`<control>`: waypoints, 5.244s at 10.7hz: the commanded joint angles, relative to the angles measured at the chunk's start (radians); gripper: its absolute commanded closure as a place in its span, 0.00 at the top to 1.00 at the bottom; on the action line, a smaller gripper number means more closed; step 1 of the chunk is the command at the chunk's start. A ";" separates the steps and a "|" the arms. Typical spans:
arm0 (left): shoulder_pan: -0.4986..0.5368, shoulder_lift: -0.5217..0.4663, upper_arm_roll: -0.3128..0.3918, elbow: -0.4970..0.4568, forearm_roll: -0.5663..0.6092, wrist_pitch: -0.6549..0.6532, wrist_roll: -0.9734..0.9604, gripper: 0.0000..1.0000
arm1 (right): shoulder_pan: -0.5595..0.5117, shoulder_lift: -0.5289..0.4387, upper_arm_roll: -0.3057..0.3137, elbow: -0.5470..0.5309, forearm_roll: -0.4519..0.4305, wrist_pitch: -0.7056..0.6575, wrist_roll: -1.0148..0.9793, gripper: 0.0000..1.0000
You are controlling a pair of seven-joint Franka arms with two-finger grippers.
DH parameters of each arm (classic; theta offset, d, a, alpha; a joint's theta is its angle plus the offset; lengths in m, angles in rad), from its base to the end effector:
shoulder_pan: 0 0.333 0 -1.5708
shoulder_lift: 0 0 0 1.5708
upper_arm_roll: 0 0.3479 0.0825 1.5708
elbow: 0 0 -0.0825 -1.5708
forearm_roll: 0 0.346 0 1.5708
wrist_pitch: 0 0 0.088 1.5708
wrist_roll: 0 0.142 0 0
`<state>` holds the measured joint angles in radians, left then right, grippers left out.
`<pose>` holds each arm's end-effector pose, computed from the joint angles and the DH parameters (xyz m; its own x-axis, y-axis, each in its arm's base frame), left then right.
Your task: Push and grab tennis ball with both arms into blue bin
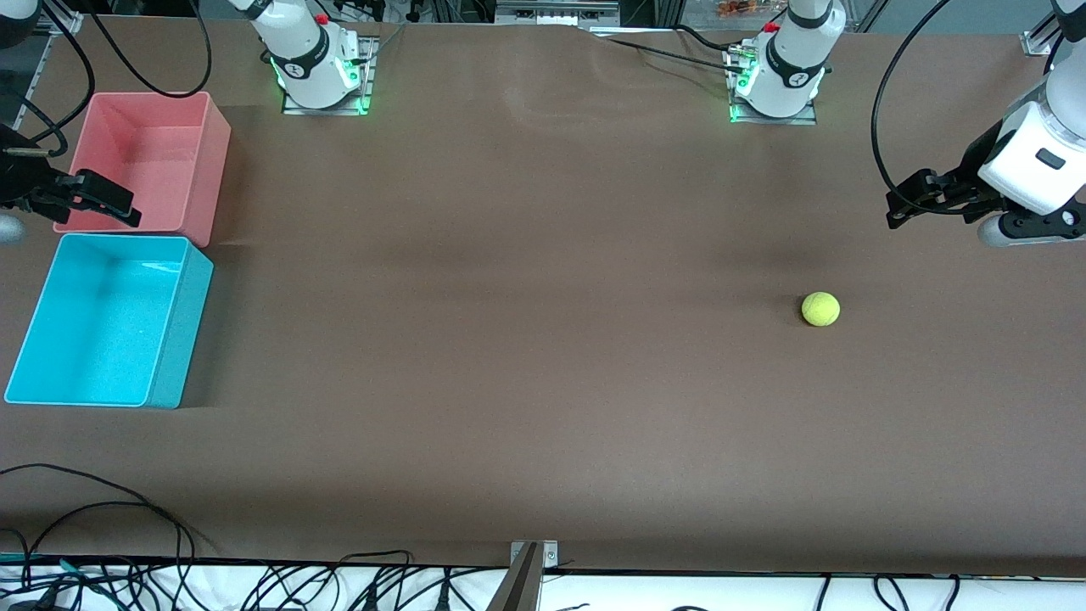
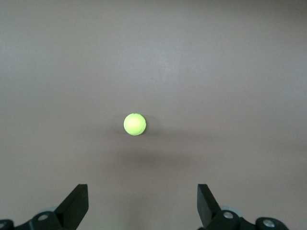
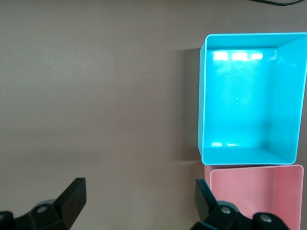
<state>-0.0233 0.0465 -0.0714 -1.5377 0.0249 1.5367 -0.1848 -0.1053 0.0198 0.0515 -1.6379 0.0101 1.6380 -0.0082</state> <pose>0.5249 -0.0453 0.6086 0.9950 0.0908 -0.0426 0.0896 -0.9955 -0.0299 0.5257 -0.0272 0.5877 0.9987 -0.0462 -0.0196 -0.0465 -0.9989 -0.0112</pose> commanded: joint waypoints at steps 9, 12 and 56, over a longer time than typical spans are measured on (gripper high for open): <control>0.005 0.009 -0.005 0.022 0.023 -0.021 -0.004 1.00 | -0.011 0.012 0.002 0.027 -0.009 -0.018 -0.016 1.00; 0.000 0.012 -0.007 0.027 0.024 -0.021 0.007 1.00 | -0.011 0.019 0.002 0.027 -0.009 -0.018 -0.015 1.00; 0.052 0.167 0.174 -0.596 -0.030 0.750 1.117 0.00 | -0.004 0.031 0.010 0.036 -0.025 -0.064 -0.027 1.00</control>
<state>0.0284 0.1891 0.0999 -2.1277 -0.0017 2.2483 0.8231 -0.1044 0.0416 0.0609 -1.6232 -0.0342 1.6018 -0.0190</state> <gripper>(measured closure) 0.815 0.000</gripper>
